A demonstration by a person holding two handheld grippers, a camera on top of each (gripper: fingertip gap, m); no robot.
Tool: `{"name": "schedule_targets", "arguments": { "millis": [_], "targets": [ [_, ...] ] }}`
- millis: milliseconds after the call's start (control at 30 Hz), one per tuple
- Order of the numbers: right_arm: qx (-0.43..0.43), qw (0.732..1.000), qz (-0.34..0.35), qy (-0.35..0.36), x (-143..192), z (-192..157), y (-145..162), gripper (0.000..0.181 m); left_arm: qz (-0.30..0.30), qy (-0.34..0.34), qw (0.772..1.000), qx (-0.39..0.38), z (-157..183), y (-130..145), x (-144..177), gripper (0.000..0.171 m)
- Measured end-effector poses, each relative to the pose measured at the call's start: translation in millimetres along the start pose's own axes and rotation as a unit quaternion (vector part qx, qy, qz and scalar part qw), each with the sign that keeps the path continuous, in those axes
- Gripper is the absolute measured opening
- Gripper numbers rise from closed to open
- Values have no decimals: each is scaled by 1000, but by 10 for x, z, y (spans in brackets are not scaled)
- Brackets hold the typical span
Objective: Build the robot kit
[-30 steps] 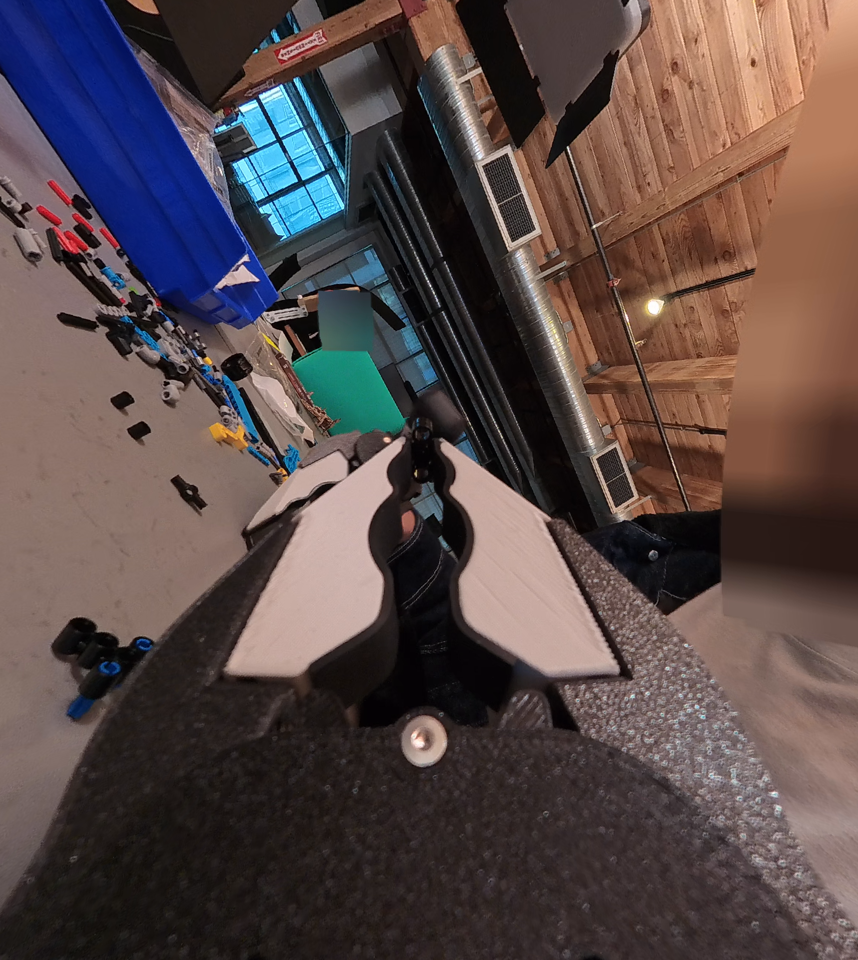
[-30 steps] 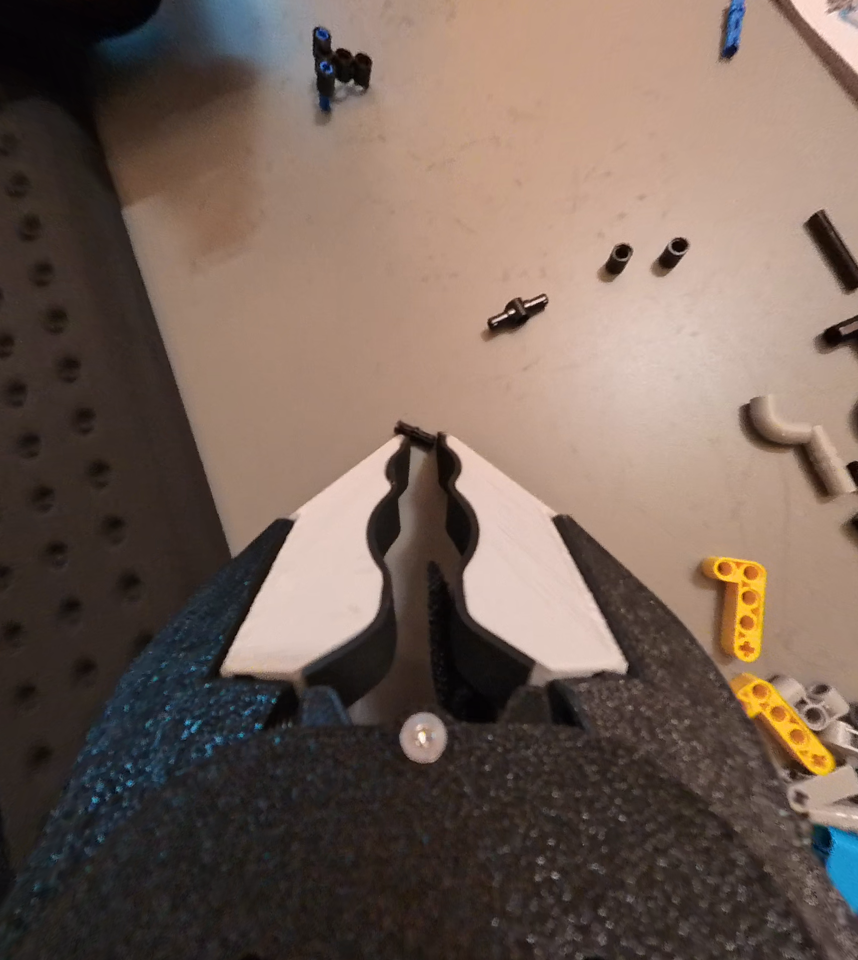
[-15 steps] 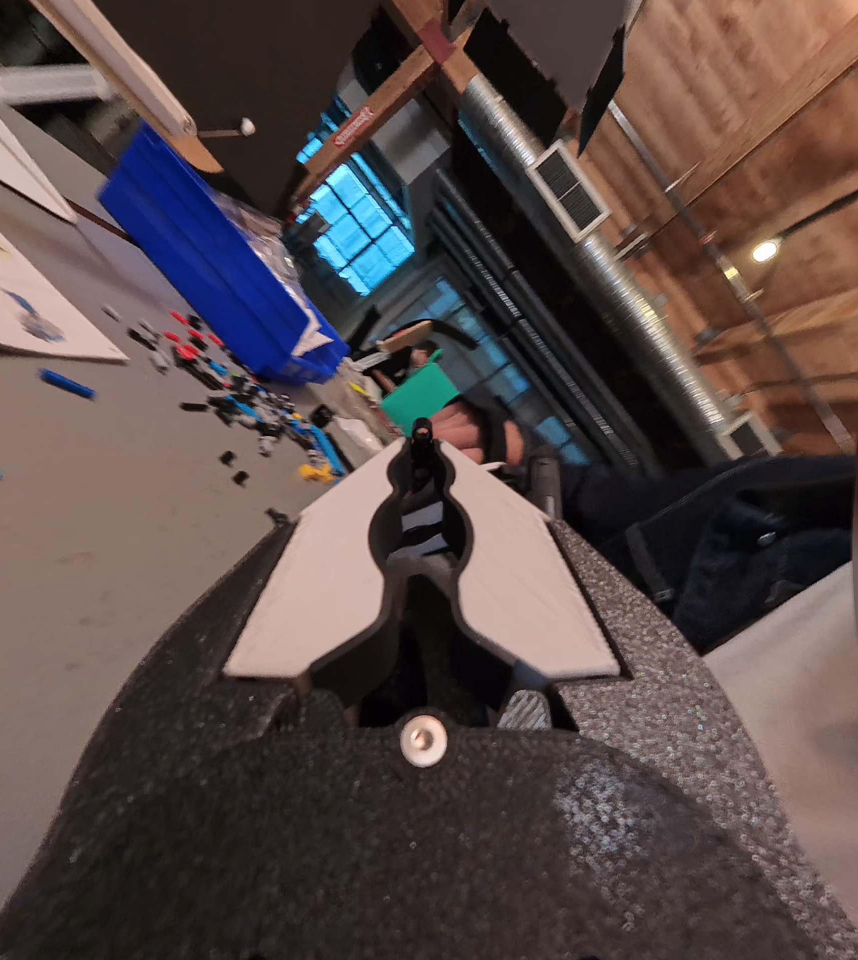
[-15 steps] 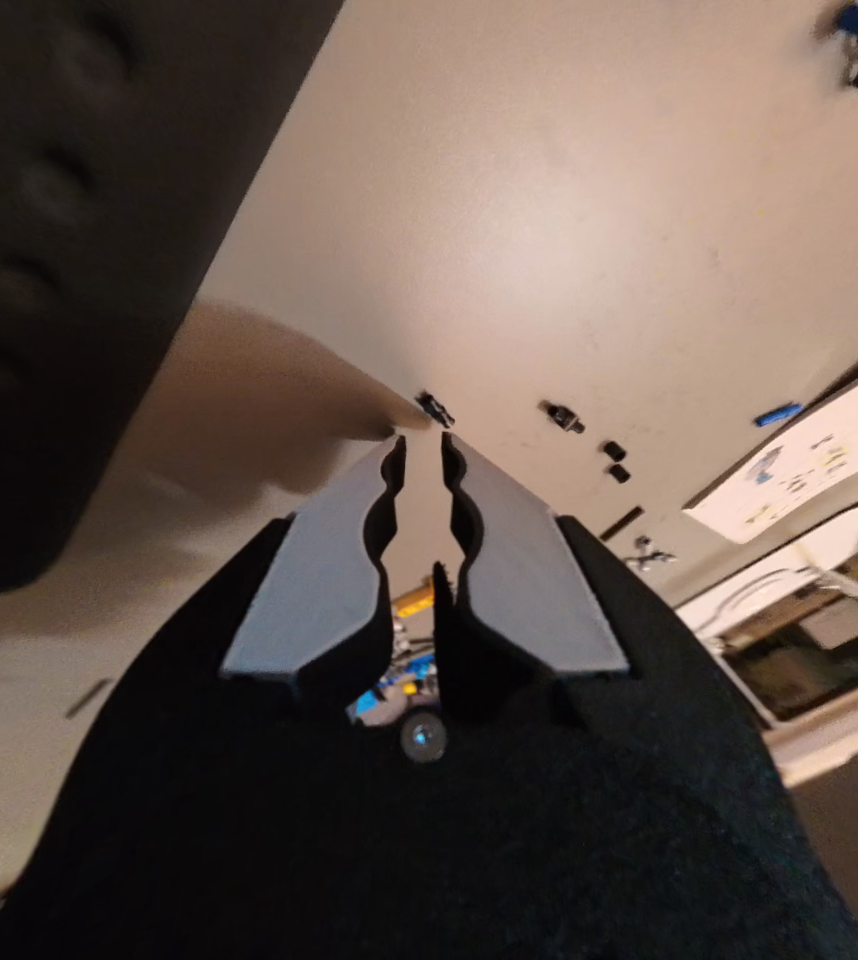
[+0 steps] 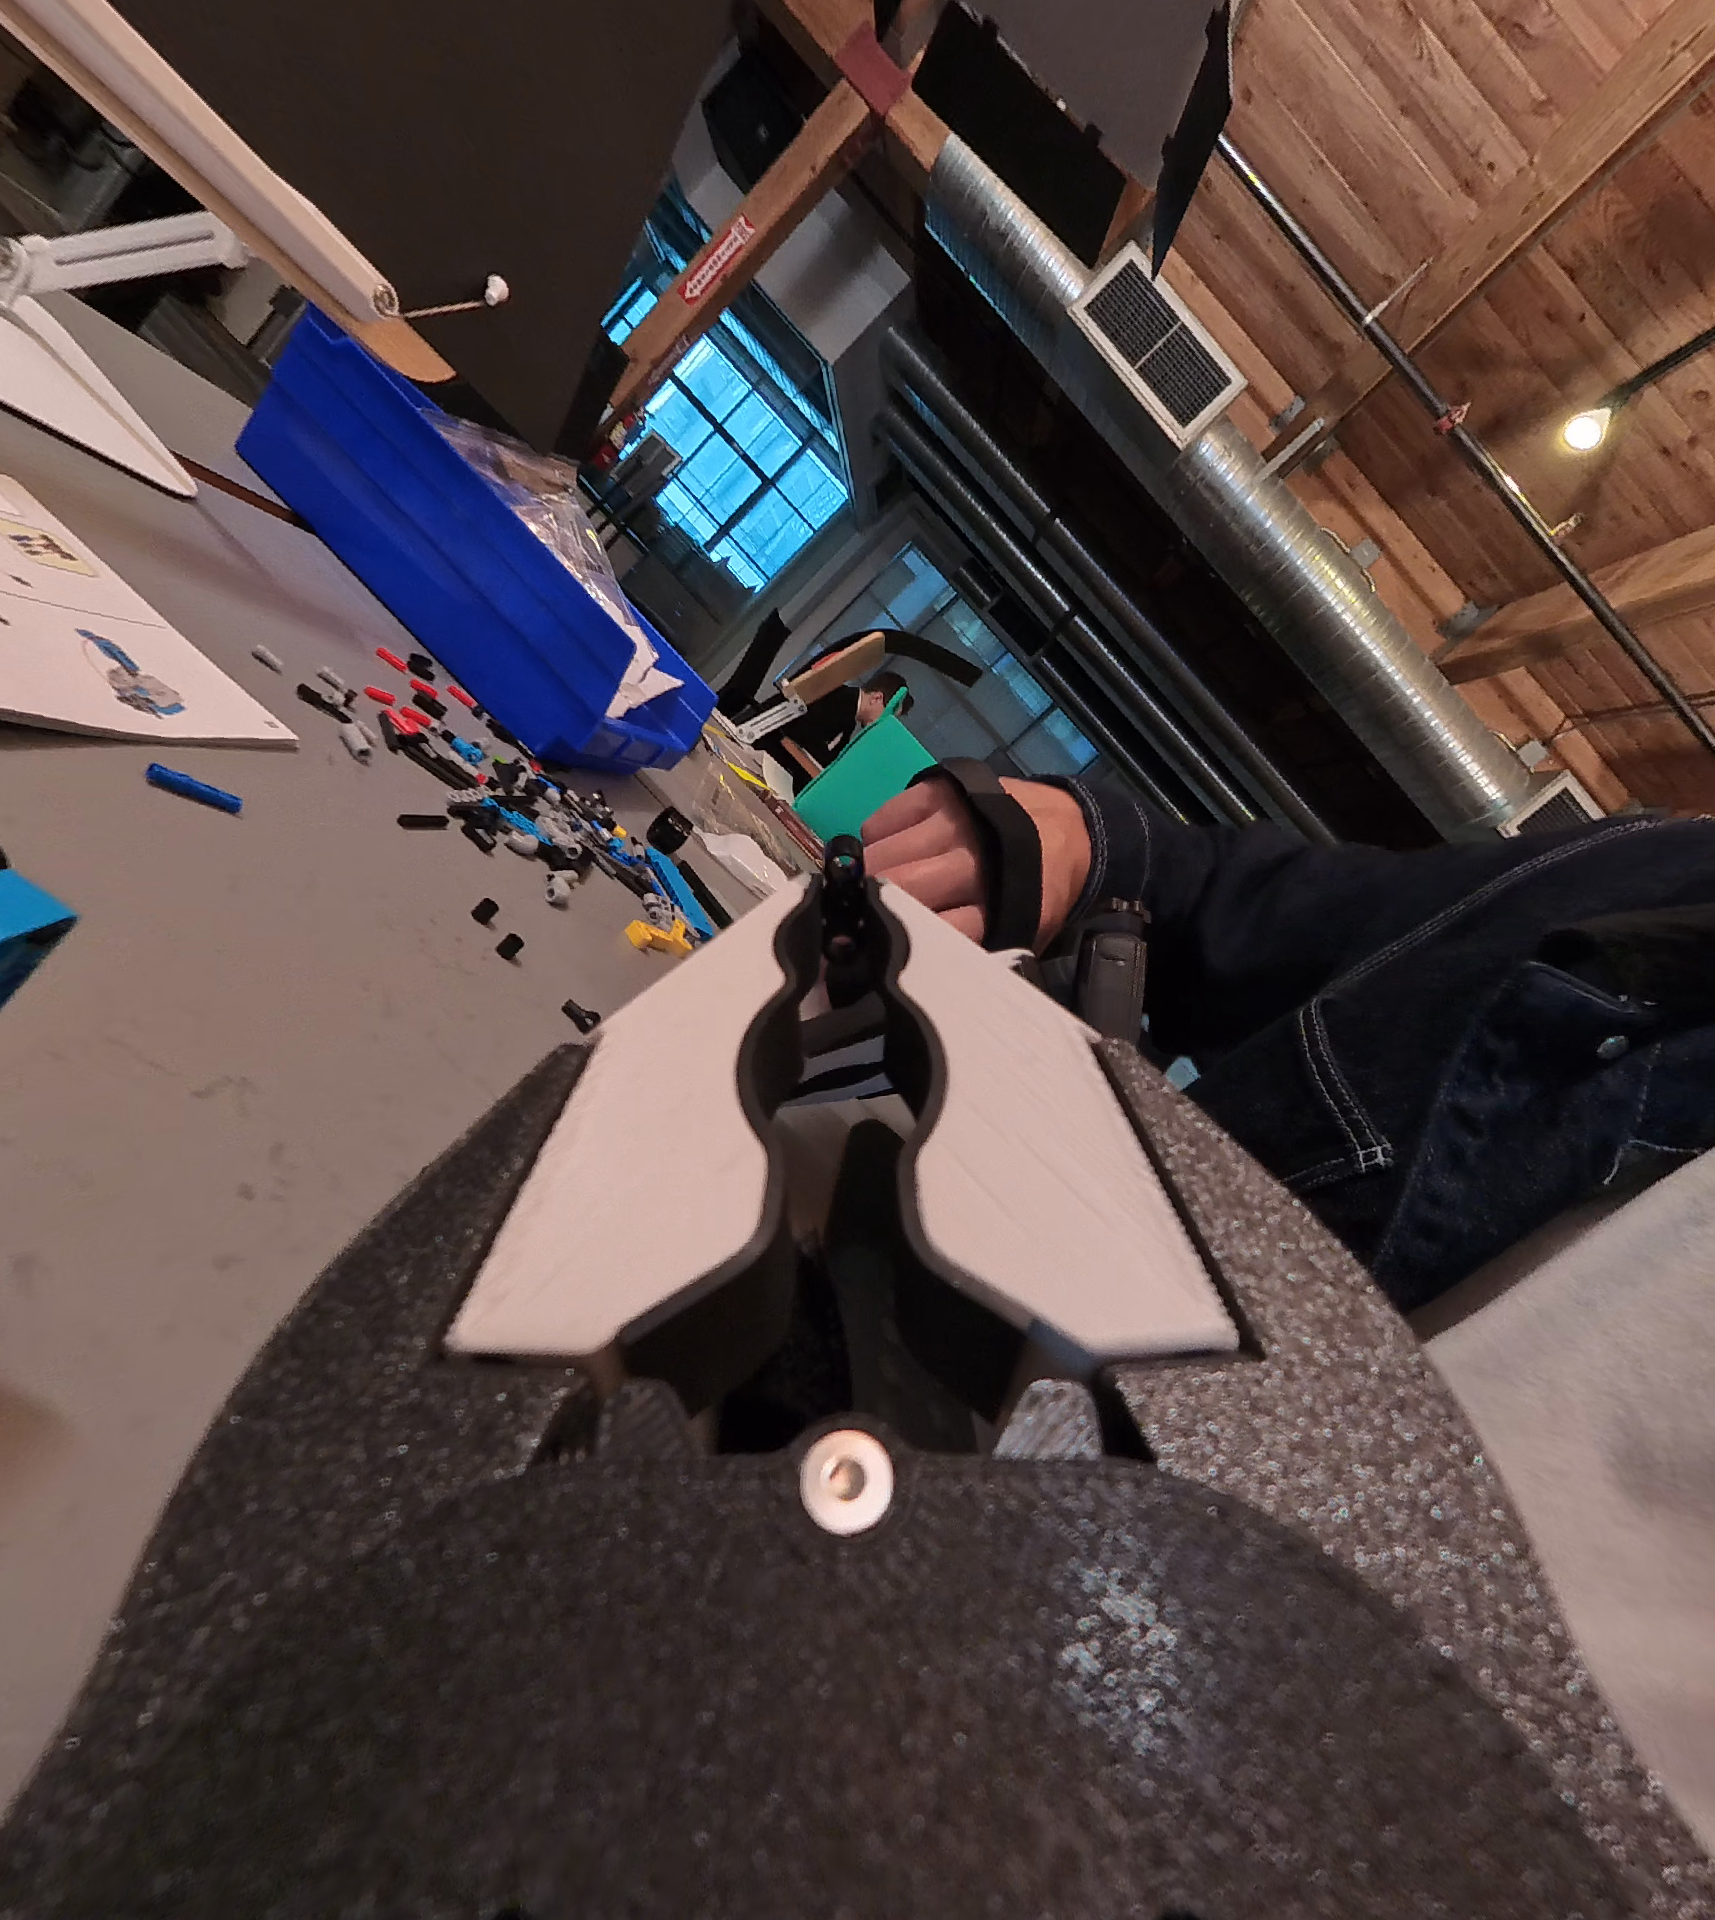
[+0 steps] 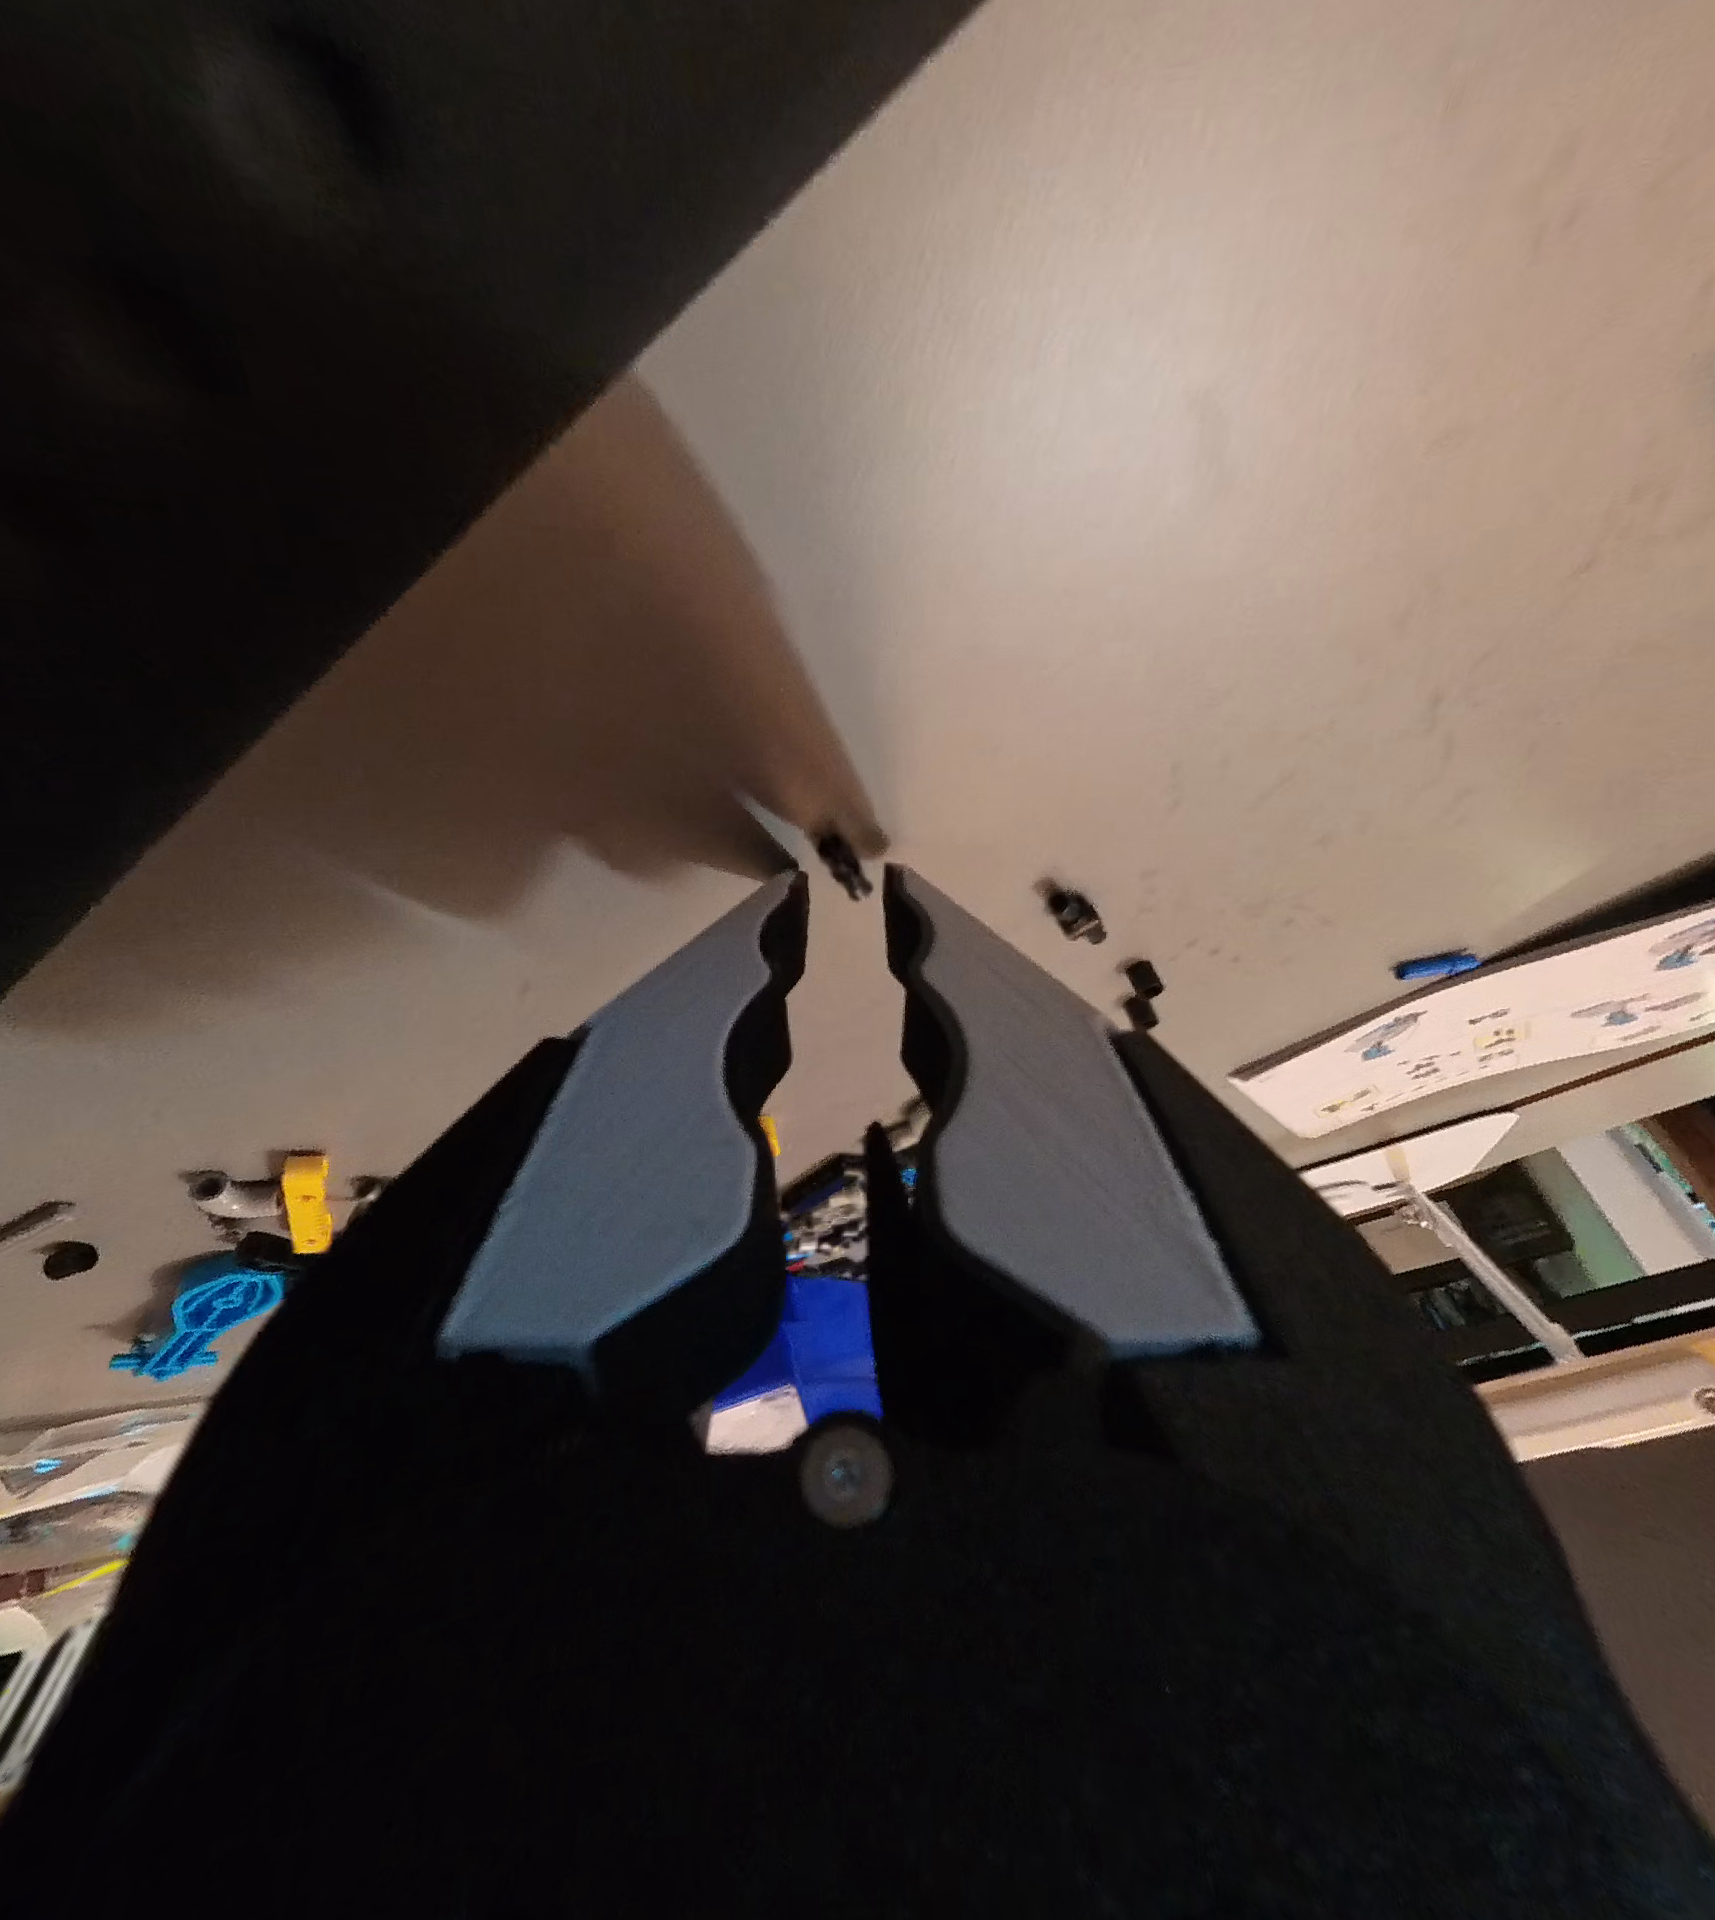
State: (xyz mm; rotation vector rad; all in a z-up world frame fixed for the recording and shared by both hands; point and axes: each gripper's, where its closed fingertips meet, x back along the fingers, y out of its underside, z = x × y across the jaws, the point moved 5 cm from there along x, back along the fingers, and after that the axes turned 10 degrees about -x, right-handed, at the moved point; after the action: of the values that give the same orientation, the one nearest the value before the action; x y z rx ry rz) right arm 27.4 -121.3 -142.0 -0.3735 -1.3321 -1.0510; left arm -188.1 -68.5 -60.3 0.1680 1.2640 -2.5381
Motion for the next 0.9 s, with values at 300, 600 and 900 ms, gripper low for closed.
{"name": "schedule_targets", "arguments": {
  "millis": [300, 600, 900],
  "targets": [
    [-2, 998, -17, -57, -18, 55, -27, 14, -8, 10, 1000, 6, 26, 20, 6, 6],
    [-39, 992, 1, -120, -38, 85, -4, 5, -18, 15, 1000, 7, 38, 47, -15, 6],
    [-419, 801, 413, -108, 483, 839, 29, 4, -22, 4, 1000, 14, -6, 64, -18, 7]
  ]
}}
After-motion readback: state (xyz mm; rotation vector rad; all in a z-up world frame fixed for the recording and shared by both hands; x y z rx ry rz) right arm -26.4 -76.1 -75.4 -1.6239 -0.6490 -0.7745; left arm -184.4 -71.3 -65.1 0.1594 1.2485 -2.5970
